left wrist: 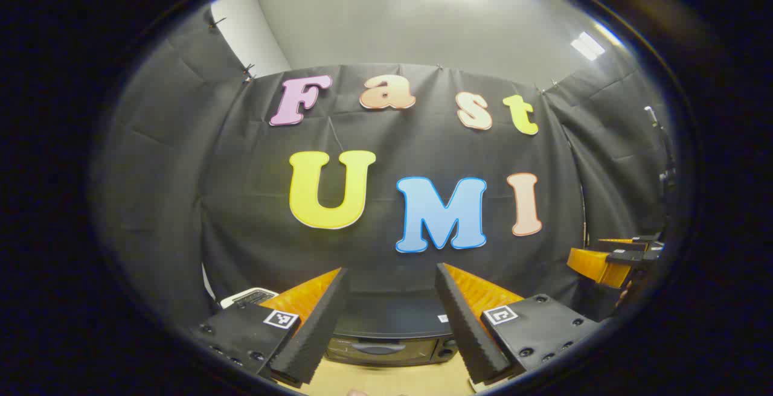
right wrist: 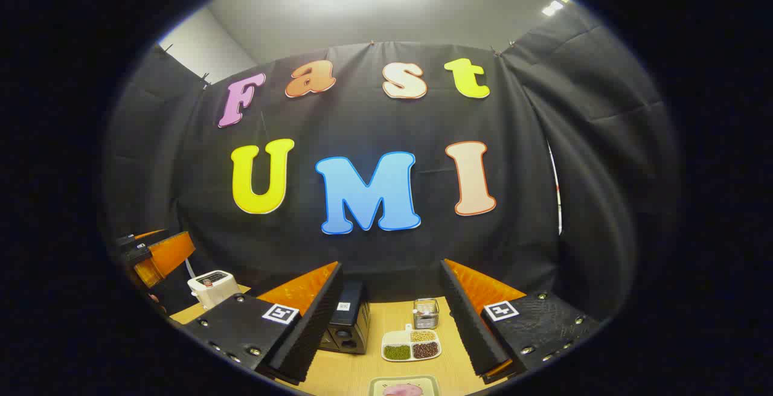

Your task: Open the electric oven with the left hand, put the food in, and close the electric oven.

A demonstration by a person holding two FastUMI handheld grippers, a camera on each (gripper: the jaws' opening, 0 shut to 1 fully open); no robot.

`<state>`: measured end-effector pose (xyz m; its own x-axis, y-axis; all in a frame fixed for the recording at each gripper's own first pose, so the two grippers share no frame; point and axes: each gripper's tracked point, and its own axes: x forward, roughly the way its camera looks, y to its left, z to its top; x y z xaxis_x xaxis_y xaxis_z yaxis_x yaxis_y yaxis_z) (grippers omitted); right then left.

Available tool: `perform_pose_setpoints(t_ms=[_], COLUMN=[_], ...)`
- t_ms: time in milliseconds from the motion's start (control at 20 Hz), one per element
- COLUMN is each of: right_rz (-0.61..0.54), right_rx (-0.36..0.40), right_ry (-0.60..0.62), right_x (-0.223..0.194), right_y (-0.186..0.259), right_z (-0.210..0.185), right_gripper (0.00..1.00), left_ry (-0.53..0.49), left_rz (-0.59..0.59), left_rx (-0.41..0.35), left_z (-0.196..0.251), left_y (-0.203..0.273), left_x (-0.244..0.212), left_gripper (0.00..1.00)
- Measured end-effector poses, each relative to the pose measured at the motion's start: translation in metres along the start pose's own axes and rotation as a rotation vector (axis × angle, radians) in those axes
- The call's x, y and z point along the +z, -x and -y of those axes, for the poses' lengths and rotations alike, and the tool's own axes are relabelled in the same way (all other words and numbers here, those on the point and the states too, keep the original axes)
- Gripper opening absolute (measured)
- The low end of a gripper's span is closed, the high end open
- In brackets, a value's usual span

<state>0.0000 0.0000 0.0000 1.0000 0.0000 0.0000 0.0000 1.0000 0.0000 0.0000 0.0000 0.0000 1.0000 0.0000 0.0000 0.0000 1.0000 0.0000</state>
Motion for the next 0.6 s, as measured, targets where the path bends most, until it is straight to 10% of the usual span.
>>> perform_pose_setpoints(t_ms=[600], right_rz=[-0.053], right_rx=[-0.011], right_ry=[-0.022], right_x=[-0.021], right_y=[-0.002], right_z=[-0.009], right_gripper=[0.96], left_ry=[0.010], left_rz=[-0.035], left_rx=[-0.025], left_z=[-0.010], left_y=[-0.018], left_x=[-0.023], left_gripper=[0.94])
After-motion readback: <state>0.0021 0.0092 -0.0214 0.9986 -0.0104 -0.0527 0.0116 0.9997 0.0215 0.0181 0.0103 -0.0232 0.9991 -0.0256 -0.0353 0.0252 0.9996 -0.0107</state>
